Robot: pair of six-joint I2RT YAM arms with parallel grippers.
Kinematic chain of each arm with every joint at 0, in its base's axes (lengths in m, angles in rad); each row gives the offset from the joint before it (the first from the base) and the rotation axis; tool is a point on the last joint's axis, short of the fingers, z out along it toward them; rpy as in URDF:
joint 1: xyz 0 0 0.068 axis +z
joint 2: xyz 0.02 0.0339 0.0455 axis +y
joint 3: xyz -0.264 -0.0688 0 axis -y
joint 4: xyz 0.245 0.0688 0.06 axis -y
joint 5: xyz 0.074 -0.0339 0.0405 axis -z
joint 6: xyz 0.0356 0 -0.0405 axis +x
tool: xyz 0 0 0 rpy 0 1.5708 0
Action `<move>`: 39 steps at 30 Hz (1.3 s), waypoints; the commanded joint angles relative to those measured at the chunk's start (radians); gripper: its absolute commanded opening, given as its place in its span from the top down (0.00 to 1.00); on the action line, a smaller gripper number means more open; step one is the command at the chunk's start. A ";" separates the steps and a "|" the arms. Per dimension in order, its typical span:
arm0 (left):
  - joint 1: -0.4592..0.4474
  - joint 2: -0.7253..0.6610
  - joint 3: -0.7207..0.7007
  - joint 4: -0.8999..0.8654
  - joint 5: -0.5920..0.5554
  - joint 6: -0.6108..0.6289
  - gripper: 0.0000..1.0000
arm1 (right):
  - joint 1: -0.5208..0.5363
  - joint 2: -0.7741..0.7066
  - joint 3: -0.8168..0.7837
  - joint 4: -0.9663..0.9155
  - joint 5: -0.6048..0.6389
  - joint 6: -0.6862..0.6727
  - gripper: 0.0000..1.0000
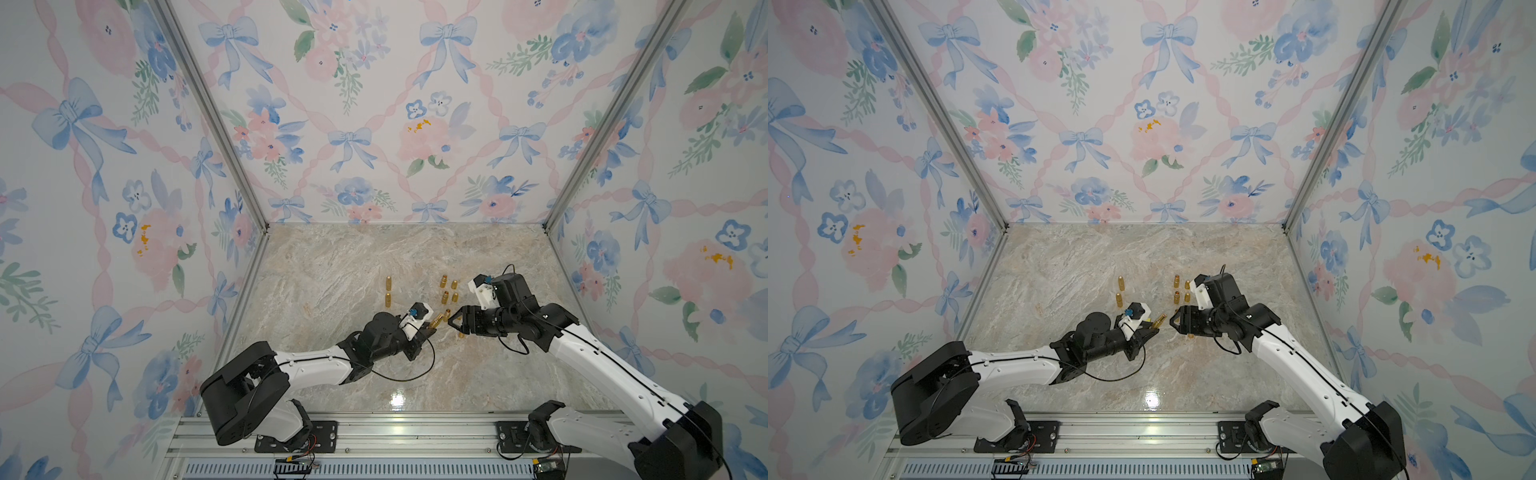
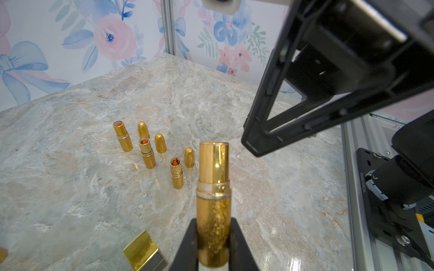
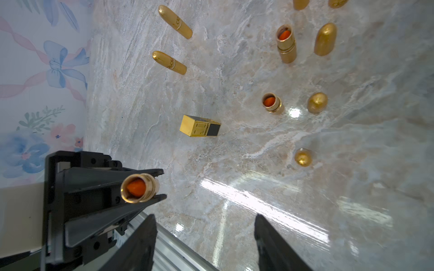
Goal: Open the lipstick cap
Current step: Place the lipstick at the center of the board.
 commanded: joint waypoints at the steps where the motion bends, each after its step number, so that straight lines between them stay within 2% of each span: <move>1: -0.008 0.018 0.027 0.003 0.017 0.017 1.00 | -0.004 -0.008 -0.004 0.055 -0.115 0.065 0.33; 10: -0.020 0.016 0.039 0.002 0.019 0.026 1.00 | 0.009 0.048 -0.021 0.212 -0.165 0.147 0.45; 22: -0.023 0.007 0.037 0.001 0.001 0.037 1.00 | 0.036 0.139 -0.022 0.274 -0.184 0.140 0.62; 31: -0.023 -0.001 0.042 -0.003 -0.028 0.052 1.00 | 0.056 0.172 -0.028 0.274 -0.192 0.129 0.67; 39: -0.022 0.009 0.046 -0.009 -0.049 0.054 1.00 | 0.056 0.162 -0.029 0.265 -0.179 0.124 0.77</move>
